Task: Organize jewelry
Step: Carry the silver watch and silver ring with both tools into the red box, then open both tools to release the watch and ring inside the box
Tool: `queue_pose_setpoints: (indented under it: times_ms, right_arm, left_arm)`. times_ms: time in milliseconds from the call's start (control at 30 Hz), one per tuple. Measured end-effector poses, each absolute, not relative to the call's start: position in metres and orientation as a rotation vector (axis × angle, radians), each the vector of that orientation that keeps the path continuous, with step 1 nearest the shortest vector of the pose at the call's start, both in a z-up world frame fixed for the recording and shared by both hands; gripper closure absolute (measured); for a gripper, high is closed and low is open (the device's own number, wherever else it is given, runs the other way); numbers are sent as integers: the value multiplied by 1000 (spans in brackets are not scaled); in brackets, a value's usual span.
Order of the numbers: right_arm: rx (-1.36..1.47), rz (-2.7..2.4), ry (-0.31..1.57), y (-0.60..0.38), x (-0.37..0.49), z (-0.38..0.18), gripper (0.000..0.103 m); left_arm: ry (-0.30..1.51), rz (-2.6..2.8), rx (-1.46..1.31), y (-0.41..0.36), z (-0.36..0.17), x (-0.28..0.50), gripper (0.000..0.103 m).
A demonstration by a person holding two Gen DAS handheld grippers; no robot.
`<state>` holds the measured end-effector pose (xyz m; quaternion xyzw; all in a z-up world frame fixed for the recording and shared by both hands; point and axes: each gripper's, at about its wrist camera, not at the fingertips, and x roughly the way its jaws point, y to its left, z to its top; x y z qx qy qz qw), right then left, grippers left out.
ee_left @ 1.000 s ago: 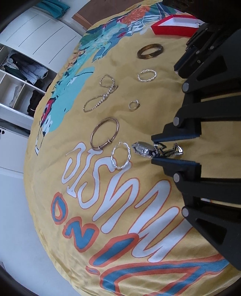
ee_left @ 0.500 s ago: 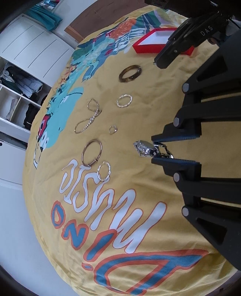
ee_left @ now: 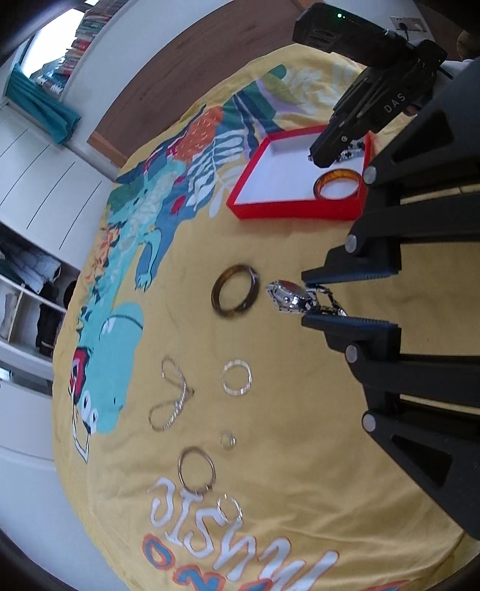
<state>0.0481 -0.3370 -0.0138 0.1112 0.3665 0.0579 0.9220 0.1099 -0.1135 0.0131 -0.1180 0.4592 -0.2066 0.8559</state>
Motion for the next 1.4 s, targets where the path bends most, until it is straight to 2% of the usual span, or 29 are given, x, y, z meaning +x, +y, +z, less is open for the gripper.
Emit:
queue_pose_setpoints:
  times_ms: [267, 533, 867, 1400]
  right_arm:
    - [243, -21, 787, -430, 66, -29, 83]
    - [237, -16, 866, -480, 107, -53, 83]
    - [173, 6, 971, -493, 127, -85, 83]
    - [-26, 84, 1055, -475, 132, -86, 83]
  left_arm:
    - [976, -609, -145, -235, 12, 132, 88]
    - [1025, -645, -39, -319, -21, 162, 88]
    - [1109, -615, 54, -343, -68, 171, 88]
    - [1084, -568, 171, -351, -80, 169, 86]
